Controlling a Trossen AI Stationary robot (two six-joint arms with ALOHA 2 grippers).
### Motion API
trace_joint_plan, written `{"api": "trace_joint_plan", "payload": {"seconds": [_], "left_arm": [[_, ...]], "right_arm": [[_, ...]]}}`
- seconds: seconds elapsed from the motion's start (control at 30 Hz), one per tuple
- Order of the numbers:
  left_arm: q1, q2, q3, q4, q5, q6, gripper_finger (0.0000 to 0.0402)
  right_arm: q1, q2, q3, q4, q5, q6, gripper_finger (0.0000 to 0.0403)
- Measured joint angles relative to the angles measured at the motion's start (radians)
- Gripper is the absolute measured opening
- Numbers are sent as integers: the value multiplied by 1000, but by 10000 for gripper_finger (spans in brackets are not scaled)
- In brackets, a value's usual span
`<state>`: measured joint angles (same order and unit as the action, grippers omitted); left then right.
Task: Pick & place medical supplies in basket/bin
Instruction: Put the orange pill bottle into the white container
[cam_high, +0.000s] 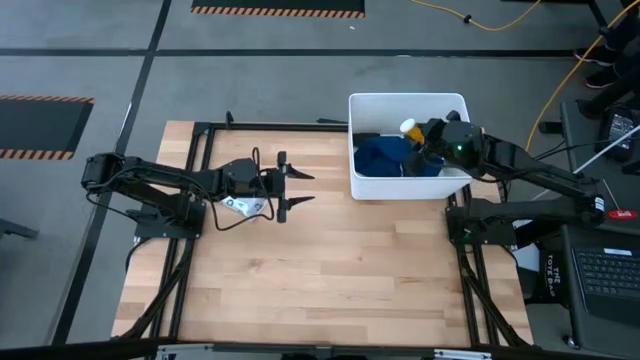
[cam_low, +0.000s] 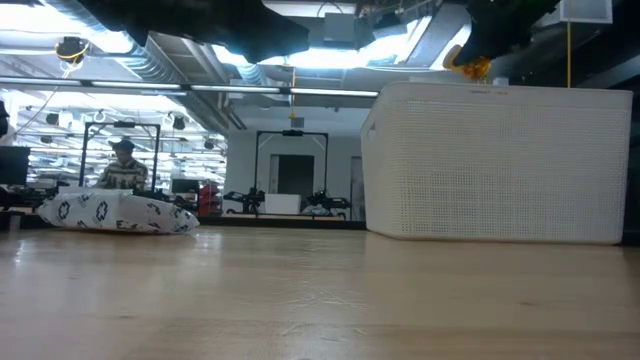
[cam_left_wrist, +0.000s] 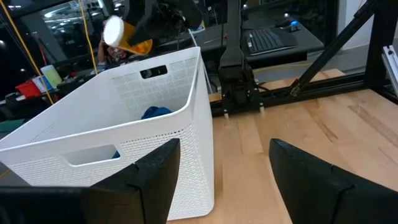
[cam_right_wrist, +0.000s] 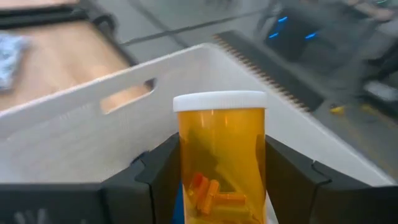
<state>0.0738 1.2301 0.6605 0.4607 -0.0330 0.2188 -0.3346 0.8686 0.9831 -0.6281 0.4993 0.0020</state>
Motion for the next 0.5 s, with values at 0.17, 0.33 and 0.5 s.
{"api": "trace_joint_plan", "payload": {"seconds": [0.17,0.33,0.5], "left_arm": [[0,0,0,0,0,0,239],[0,0,0,0,0,-10,239],[0,0,0,0,0,-23,239]], "right_arm": [[-84,5,0,-20,-192,8,198],[-154,11,-31,-10,-196,-7,198],[-221,10,-111,30,-198,-8,198]]}}
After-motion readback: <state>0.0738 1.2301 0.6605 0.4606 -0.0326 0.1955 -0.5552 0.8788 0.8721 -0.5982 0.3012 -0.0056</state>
